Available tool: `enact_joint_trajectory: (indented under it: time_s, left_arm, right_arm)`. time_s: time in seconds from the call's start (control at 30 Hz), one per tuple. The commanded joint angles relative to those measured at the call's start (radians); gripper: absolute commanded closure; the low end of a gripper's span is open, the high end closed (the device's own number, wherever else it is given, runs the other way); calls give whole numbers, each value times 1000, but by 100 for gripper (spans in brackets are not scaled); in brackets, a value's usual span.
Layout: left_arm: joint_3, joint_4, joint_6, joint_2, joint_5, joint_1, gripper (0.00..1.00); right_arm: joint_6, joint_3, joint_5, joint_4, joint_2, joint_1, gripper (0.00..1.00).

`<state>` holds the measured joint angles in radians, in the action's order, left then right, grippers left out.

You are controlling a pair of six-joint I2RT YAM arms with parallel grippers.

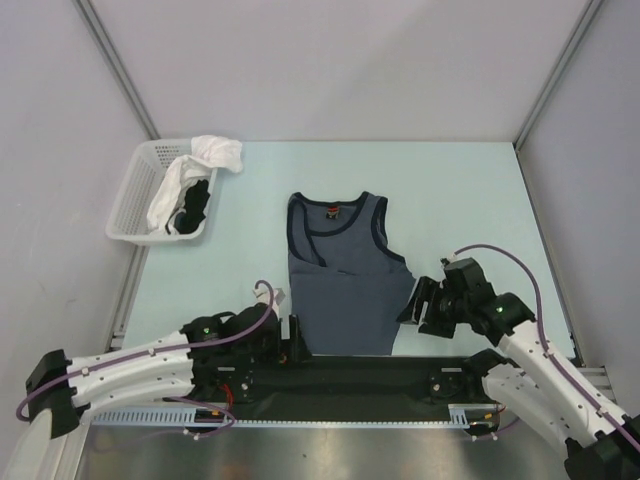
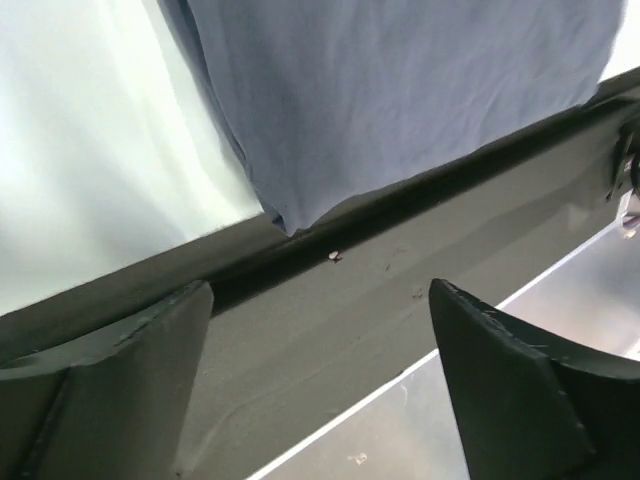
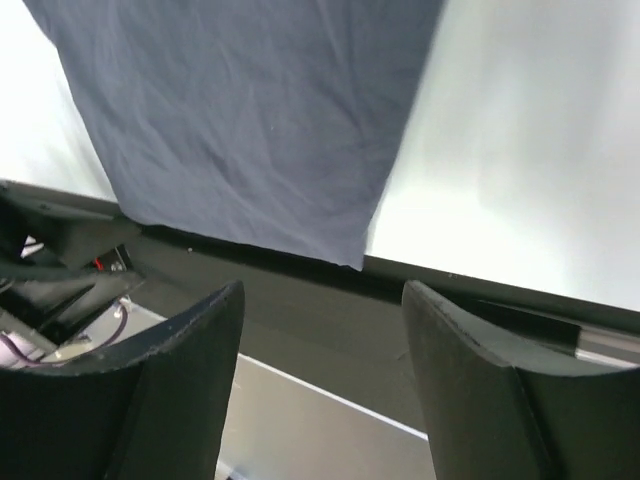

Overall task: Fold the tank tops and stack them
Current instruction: Fold the tank top

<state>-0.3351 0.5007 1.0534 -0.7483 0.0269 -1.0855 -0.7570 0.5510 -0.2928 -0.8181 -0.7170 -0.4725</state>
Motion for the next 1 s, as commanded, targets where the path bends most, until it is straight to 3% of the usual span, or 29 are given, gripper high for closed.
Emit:
enact_joint_trajectory:
  time_s: [0.0, 0.17, 0.3, 0.4, 0.63, 0.87, 0.97]
  left_arm:
    - [-15, 65, 66, 76, -122, -27, 4]
    - [-126, 174, -9, 125, -269, 13, 0]
    - [-154, 70, -194, 52, -167, 264, 3]
    - [-163, -71, -277, -18, -101, 372, 8]
    - [-320, -212, -391, -337, -110, 411, 6]
    - [-347, -332, -415, -476, -36, 479, 7]
    - [-360, -356, -426, -519, -7, 495, 9]
  right_arm:
    - [-1, 53, 115, -10, -24, -8, 30]
    - [42, 86, 192, 106, -175, 9, 38]
    - [48, 141, 245, 201, -286, 0, 38]
    - [73, 170, 329, 235, -349, -5, 35]
    - [104, 250, 468, 316, -585, -9, 34]
    - [116, 311, 514, 385, -784, -15, 38]
    - [119, 317, 498, 427, -821, -28, 46]
